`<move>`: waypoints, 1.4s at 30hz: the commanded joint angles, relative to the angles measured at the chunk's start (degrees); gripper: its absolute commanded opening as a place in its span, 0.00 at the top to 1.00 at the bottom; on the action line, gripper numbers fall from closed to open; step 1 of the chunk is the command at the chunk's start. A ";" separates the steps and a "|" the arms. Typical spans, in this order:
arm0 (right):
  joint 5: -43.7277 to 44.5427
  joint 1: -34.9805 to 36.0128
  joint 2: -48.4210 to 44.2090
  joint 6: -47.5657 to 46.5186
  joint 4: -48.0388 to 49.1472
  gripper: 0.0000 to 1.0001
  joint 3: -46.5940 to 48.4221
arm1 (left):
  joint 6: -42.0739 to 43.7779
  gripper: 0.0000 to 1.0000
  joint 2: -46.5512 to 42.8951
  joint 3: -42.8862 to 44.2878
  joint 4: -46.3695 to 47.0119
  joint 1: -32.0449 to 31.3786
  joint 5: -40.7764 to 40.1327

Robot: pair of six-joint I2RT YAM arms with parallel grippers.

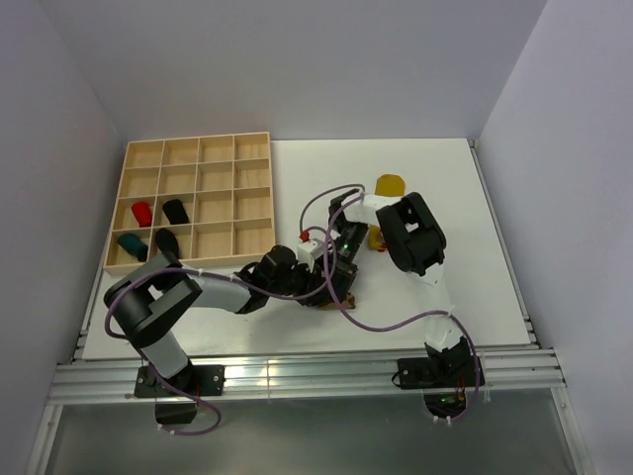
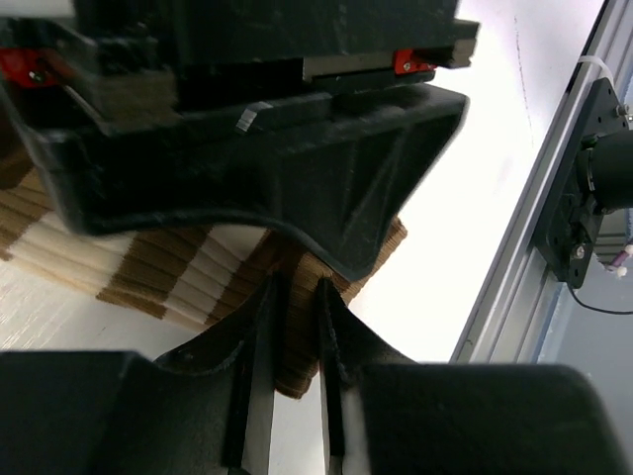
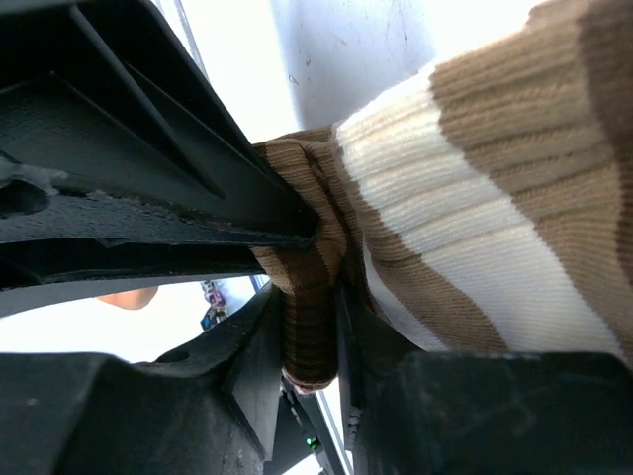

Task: Roll the socks
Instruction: Roll the sock at the center of the board.

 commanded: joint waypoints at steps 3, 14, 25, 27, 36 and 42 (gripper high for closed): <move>6.10 -0.69 -6.08 2.33 11.28 0.59 -4.14 | -0.97 1.00 3.68 0.94 -7.45 0.99 2.54; 7.69 -7.18 -22.44 13.34 28.61 0.46 -12.76 | -4.40 1.00 7.63 2.78 -10.52 6.18 10.20; 11.47 -10.62 -42.65 9.83 41.79 0.46 -27.78 | -9.41 1.00 12.64 11.21 -22.97 7.94 15.91; 11.29 -10.54 -46.25 7.11 42.76 0.46 -31.20 | -9.41 1.00 13.70 12.71 -25.02 8.46 16.44; 14.26 -3.60 -60.76 -0.47 49.52 0.41 -47.47 | -13.28 1.00 16.33 13.59 -29.33 10.05 21.71; 21.74 7.37 -67.62 2.26 60.85 0.37 -55.02 | -14.15 1.00 18.36 13.86 -30.12 10.58 24.00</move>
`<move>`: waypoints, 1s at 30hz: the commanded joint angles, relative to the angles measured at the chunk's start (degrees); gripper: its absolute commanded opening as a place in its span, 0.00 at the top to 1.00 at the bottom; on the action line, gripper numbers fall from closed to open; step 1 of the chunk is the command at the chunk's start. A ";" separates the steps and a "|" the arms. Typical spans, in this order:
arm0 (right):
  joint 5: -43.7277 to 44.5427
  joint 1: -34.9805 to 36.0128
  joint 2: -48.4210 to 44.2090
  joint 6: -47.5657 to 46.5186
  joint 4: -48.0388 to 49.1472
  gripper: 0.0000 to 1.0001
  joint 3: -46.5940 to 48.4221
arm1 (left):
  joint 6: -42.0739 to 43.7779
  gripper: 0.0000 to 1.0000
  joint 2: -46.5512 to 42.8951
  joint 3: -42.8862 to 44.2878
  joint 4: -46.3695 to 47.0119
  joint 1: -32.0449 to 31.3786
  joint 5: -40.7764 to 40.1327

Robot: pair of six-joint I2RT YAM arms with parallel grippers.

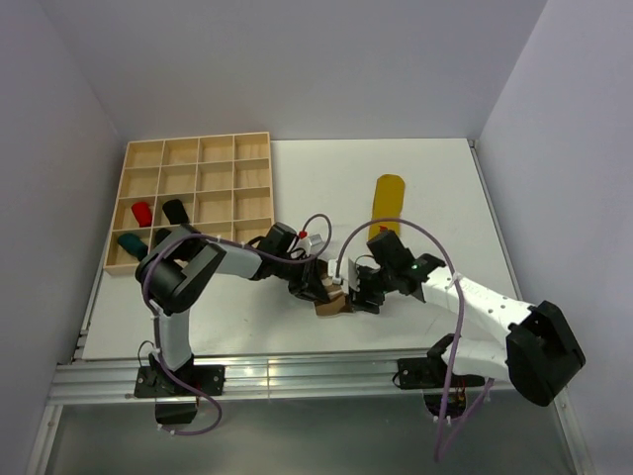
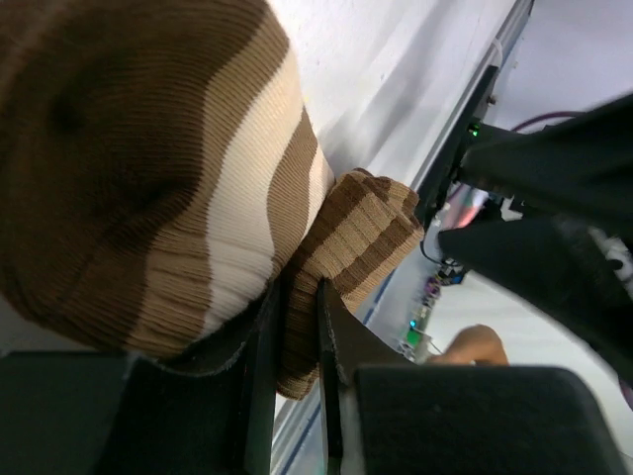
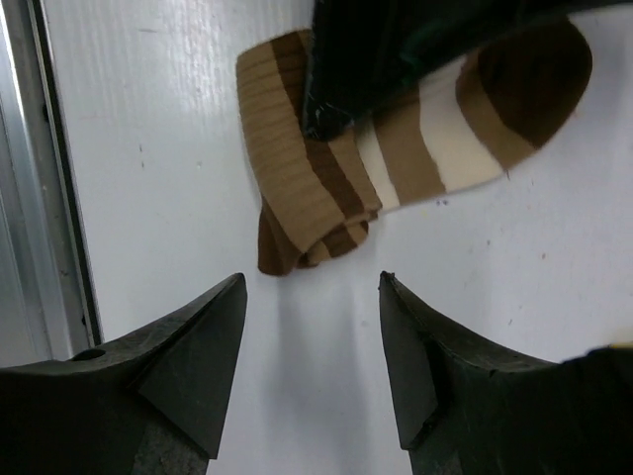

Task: Roll the socks
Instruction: Roll the sock at the center of the board.

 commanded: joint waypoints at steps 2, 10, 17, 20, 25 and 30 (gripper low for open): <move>5.97 5.60 -3.15 0.05 10.07 0.36 -2.89 | 1.45 1.00 4.11 -1.55 -8.86 -0.20 -2.68; 10.45 13.95 -2.18 -0.65 13.06 0.33 -5.00 | 1.54 1.00 4.73 -1.64 -8.59 -0.02 -1.54; 13.09 18.26 -1.48 -0.04 15.09 0.34 -6.49 | 2.24 1.00 4.90 -1.20 -9.21 0.33 -1.01; 14.58 19.85 0.28 -0.21 15.35 0.37 -6.41 | 2.59 0.99 5.25 -0.76 -9.73 0.33 -0.75; 15.11 20.99 2.83 -0.30 16.14 0.42 -5.88 | 3.56 1.00 5.25 -0.15 -9.82 0.33 0.04; 16.26 21.17 5.63 -1.00 16.67 0.46 -5.35 | 4.08 1.00 5.17 0.29 -9.82 0.33 0.92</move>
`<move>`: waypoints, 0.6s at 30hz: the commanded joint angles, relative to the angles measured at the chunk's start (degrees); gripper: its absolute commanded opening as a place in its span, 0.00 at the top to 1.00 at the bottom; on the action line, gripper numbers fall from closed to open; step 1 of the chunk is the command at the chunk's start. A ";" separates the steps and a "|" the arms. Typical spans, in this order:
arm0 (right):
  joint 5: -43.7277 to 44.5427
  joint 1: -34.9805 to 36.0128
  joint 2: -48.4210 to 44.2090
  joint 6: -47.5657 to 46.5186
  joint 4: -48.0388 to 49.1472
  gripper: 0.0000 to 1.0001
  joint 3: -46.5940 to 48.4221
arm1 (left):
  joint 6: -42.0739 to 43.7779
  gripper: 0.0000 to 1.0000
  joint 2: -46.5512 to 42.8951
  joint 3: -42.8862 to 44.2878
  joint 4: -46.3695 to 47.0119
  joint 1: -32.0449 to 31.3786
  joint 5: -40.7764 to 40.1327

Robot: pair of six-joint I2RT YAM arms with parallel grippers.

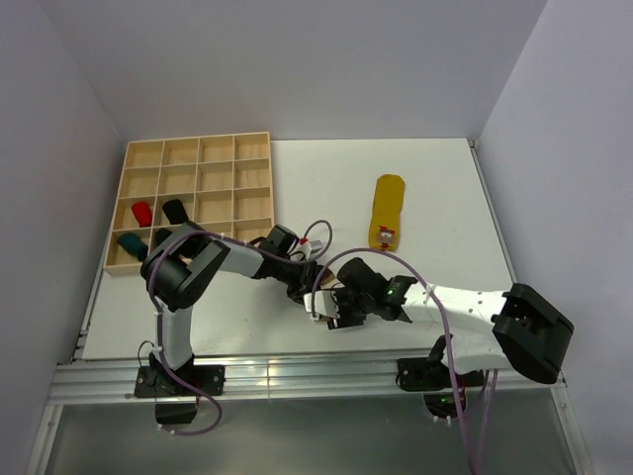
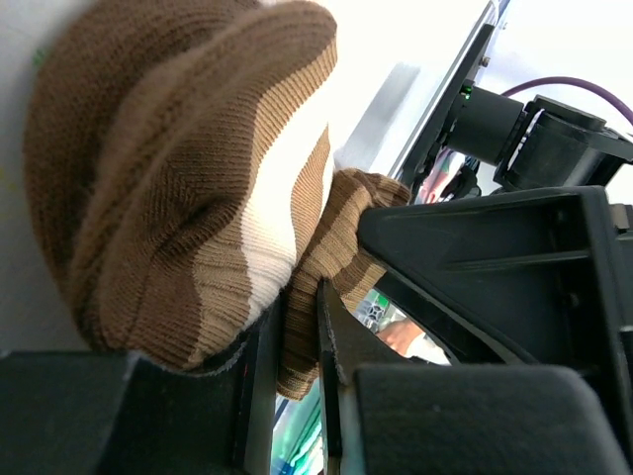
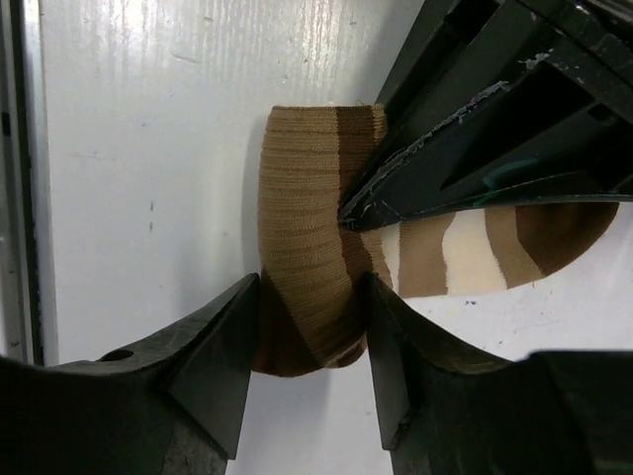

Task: Roll the socks
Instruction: Roll the sock at the center of the board.

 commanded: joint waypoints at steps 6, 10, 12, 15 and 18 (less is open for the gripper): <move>1.31 0.54 5.37 -1.29 -1.32 0.68 2.15 | 6.08 0.95 -0.33 1.37 -8.50 -0.02 -6.53; 2.89 0.62 5.38 -2.08 -3.00 0.72 1.54 | 6.52 0.77 -3.76 3.74 -9.82 0.51 -7.42; 3.15 0.62 5.46 -2.17 -4.84 0.72 1.62 | 6.61 0.70 -4.55 4.36 -10.26 1.12 -7.33; 3.24 0.54 5.55 -2.08 -6.43 0.73 1.71 | 7.40 0.66 -6.04 5.42 -11.40 1.82 -7.94; 3.51 0.54 5.29 -1.82 -7.83 0.73 1.71 | 7.92 0.63 -7.27 6.03 -12.10 2.70 -8.38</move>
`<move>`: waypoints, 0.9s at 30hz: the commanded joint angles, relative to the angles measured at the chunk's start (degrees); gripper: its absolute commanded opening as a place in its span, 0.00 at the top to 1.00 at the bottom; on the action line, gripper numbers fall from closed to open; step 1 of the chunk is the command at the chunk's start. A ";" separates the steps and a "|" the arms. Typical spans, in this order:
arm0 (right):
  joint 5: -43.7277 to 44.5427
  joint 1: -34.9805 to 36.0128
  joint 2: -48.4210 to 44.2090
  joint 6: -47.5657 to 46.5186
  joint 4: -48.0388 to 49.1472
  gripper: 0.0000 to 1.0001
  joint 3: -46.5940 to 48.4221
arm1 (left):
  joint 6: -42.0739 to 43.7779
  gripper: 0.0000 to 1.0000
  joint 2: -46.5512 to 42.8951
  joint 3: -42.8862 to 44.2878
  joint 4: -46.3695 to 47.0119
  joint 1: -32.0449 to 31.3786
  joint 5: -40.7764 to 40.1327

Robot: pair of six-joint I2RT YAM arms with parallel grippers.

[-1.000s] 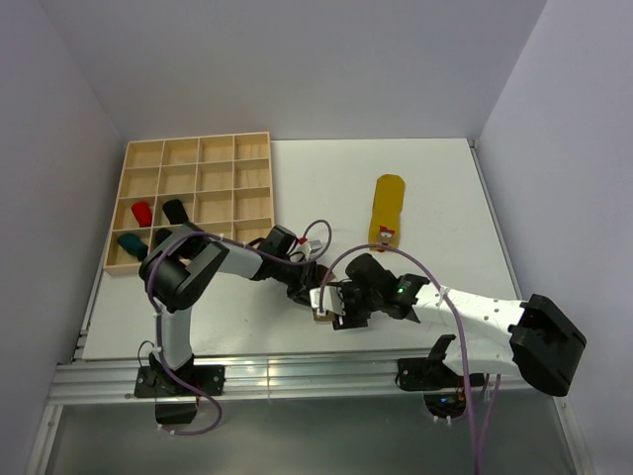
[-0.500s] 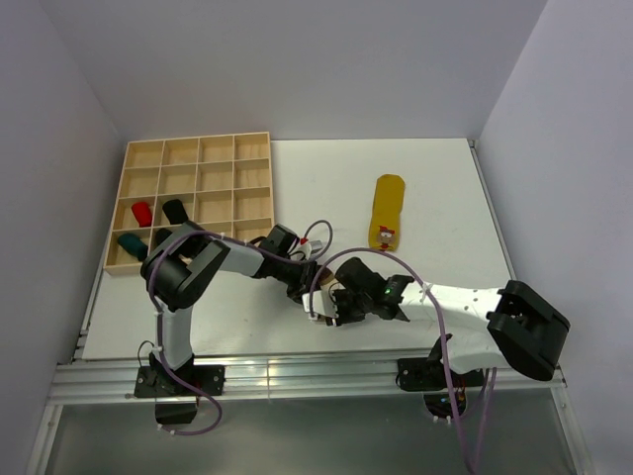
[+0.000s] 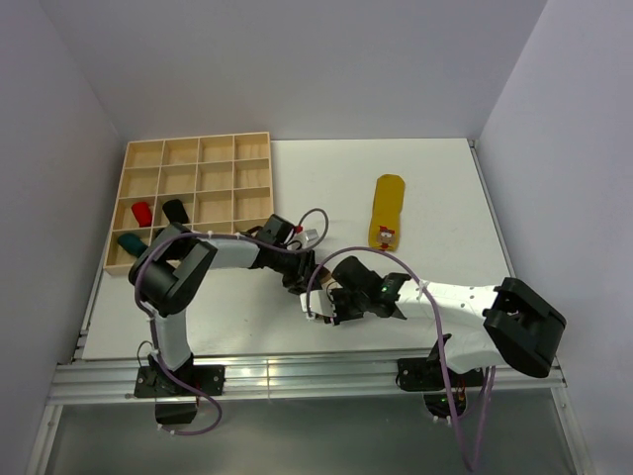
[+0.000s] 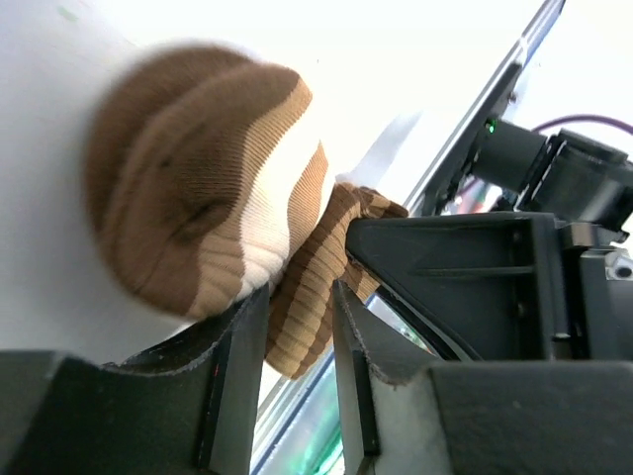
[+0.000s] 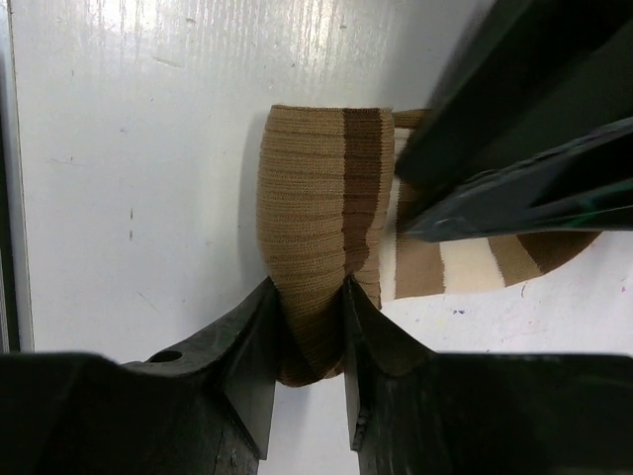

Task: Roll the socks
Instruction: Roll the sock at the center of the board.

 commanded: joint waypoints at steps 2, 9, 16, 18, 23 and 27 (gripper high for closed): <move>1.67 0.38 1.73 0.06 -8.60 0.74 0.27 | 3.06 0.62 -4.11 2.65 -2.08 1.81 -3.53; 0.62 0.38 2.87 0.68 -15.97 0.75 2.64 | -1.50 0.64 -11.83 1.25 1.87 5.67 -12.92; -3.16 -1.11 4.63 0.16 -21.79 0.75 6.42 | -3.97 0.67 -23.96 0.11 0.38 12.70 -24.36; -4.56 -1.90 5.94 -0.37 -24.15 0.75 8.17 | -5.20 0.70 -29.39 -1.56 2.13 14.82 -26.99; -13.61 -6.99 14.53 -5.29 -31.45 0.75 16.87 | -8.01 0.74 -39.78 -9.73 8.02 15.35 -33.32; -19.15 -12.88 23.95 -10.46 -41.27 0.75 24.78 | -7.40 0.78 -47.77 -15.87 11.10 15.00 -35.79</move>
